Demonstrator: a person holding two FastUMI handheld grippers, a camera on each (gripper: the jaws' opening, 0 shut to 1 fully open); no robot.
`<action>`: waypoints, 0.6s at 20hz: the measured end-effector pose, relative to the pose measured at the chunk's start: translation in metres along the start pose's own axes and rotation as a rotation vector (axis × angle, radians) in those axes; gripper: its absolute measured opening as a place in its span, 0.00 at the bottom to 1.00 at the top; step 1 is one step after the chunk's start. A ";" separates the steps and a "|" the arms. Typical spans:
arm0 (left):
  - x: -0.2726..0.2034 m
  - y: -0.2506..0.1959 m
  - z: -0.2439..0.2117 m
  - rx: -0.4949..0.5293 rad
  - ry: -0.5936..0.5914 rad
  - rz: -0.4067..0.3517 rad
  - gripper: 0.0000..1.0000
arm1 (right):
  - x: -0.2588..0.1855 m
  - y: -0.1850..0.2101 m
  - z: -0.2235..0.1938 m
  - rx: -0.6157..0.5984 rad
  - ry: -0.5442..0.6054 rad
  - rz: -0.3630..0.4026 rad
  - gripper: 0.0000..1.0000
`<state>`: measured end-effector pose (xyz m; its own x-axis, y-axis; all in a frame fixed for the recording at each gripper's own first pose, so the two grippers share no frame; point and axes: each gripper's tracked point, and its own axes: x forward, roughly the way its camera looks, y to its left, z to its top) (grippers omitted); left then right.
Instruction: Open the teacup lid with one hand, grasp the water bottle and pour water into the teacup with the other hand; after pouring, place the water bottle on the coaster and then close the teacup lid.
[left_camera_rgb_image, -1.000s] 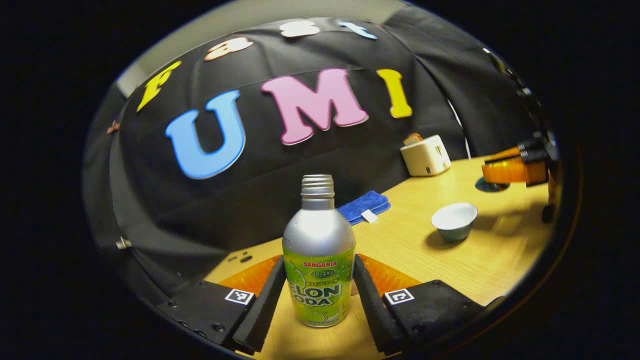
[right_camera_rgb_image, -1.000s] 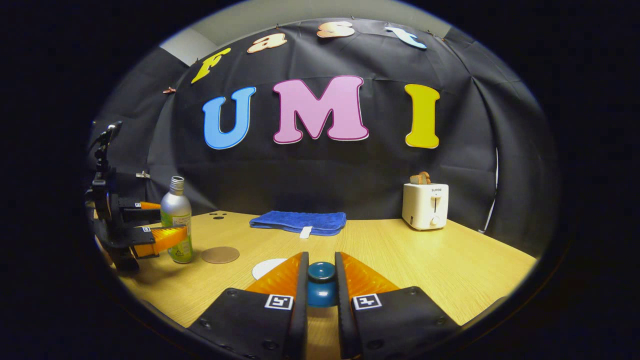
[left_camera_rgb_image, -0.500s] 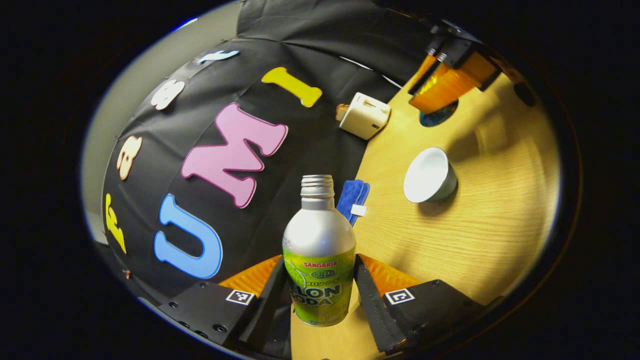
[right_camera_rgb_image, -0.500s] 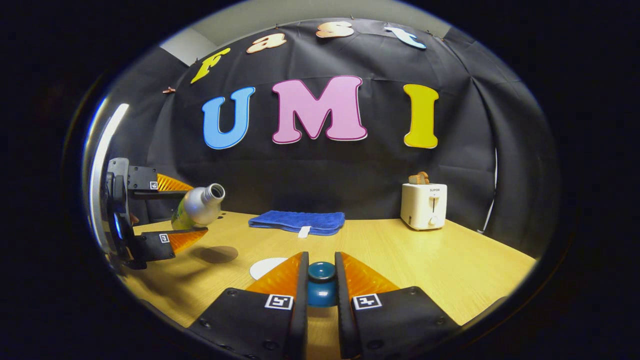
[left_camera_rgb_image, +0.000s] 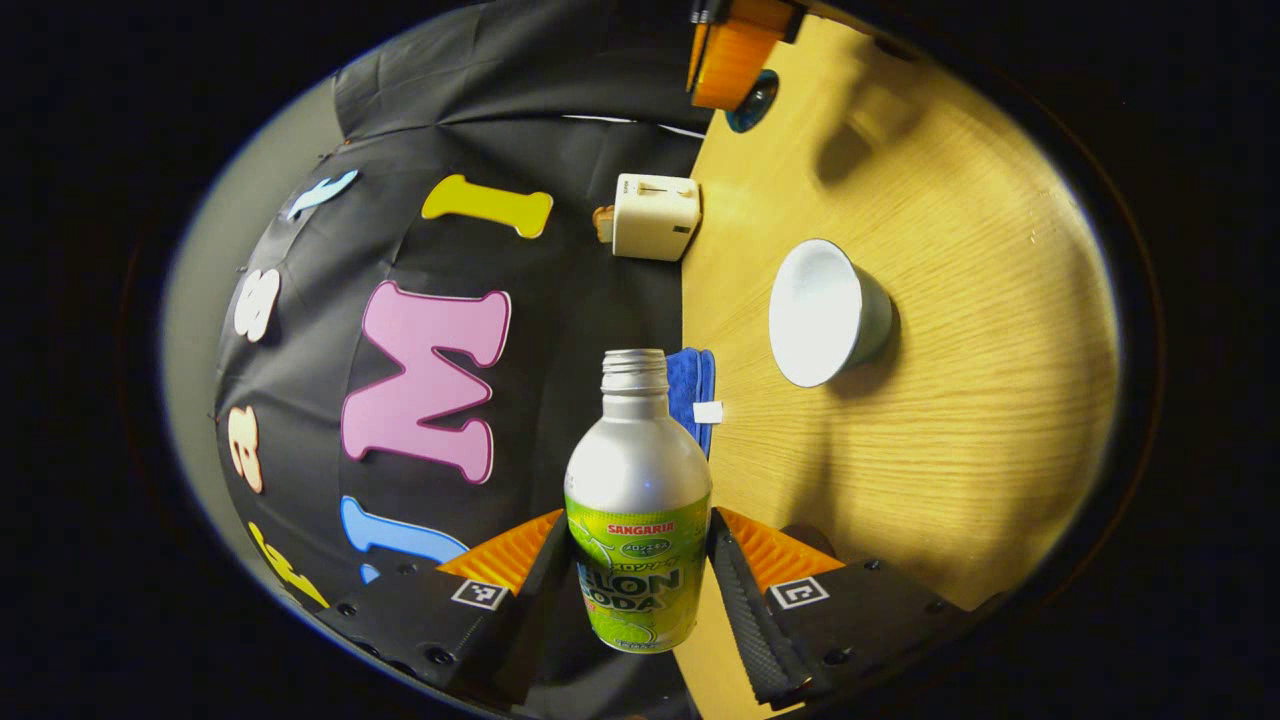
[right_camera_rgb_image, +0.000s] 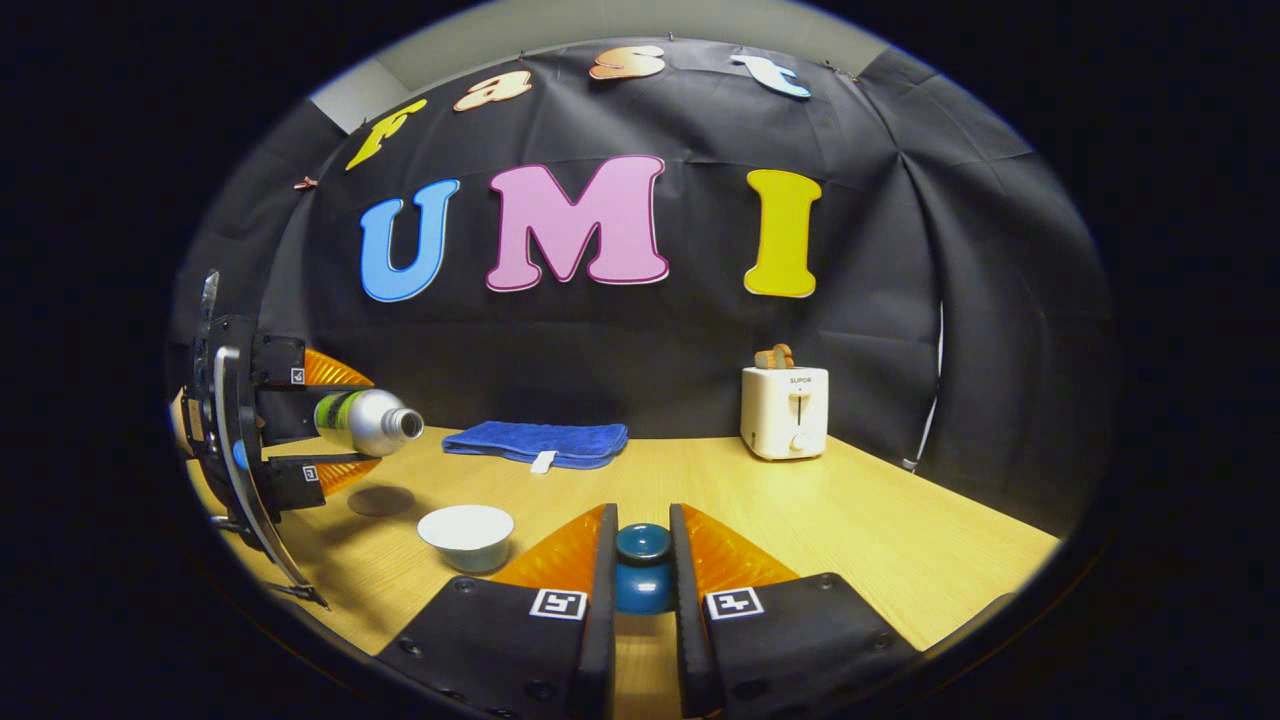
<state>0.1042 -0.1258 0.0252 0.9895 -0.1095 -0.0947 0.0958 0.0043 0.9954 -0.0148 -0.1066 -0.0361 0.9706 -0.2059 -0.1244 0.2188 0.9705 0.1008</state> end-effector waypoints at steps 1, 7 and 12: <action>0.001 -0.001 0.000 0.027 0.003 -0.003 0.80 | 0.000 0.001 0.000 -0.002 0.000 0.002 0.29; 0.005 0.000 0.001 0.196 0.014 -0.012 0.80 | 0.000 0.001 0.000 0.000 0.001 0.002 0.29; 0.007 0.007 0.003 0.301 0.021 0.000 0.80 | -0.001 0.000 0.000 0.000 0.000 0.002 0.29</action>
<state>0.1113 -0.1297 0.0316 0.9918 -0.0889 -0.0918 0.0623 -0.2905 0.9548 -0.0152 -0.1061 -0.0359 0.9711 -0.2038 -0.1246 0.2167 0.9710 0.1007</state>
